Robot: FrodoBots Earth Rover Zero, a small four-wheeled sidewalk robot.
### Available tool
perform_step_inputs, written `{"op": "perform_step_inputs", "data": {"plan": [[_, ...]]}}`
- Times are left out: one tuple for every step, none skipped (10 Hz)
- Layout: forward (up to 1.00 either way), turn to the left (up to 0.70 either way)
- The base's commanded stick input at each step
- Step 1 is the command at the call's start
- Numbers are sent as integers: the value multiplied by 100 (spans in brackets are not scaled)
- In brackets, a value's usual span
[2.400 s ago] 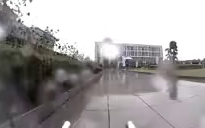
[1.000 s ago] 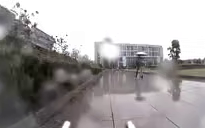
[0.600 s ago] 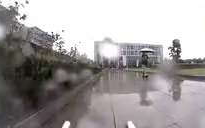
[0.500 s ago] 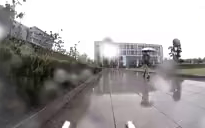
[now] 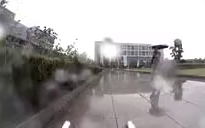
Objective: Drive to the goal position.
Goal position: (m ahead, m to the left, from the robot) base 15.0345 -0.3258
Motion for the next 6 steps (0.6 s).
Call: {"op": "perform_step_inputs", "data": {"plan": [[70, 0], [70, 0], [70, 0], [70, 0], [70, 0], [70, 0]]}}
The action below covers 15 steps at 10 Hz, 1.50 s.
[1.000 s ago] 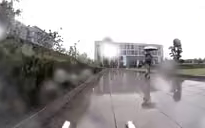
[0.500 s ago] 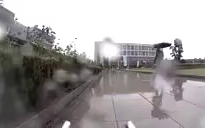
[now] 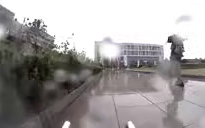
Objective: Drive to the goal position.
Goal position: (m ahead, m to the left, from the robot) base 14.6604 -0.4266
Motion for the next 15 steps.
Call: {"op": "perform_step_inputs", "data": {"plan": [[70, 0], [70, 0], [70, 0], [70, 0], [70, 0], [70, 0], [70, 0], [70, 0], [70, 0], [70, 0], [70, 0], [70, 0], [70, 0], [70, 0], [70, 0]]}}
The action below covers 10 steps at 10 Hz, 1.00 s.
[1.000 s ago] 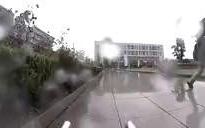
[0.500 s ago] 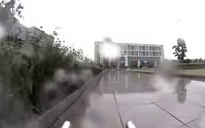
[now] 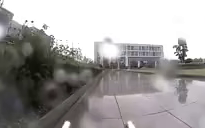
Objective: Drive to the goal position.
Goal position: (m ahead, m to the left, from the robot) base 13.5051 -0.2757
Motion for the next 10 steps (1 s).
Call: {"op": "perform_step_inputs", "data": {"plan": [[70, 0], [70, 0], [70, 0], [70, 0], [70, 0], [70, -1], [70, -14], [70, -14], [70, -14], [70, -14]]}}
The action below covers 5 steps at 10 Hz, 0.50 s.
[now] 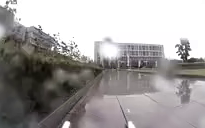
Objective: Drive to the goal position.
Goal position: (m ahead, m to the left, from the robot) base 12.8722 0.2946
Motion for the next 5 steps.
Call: {"op": "perform_step_inputs", "data": {"plan": [[70, -14], [70, -14], [70, -14], [70, -7], [70, 0]]}}
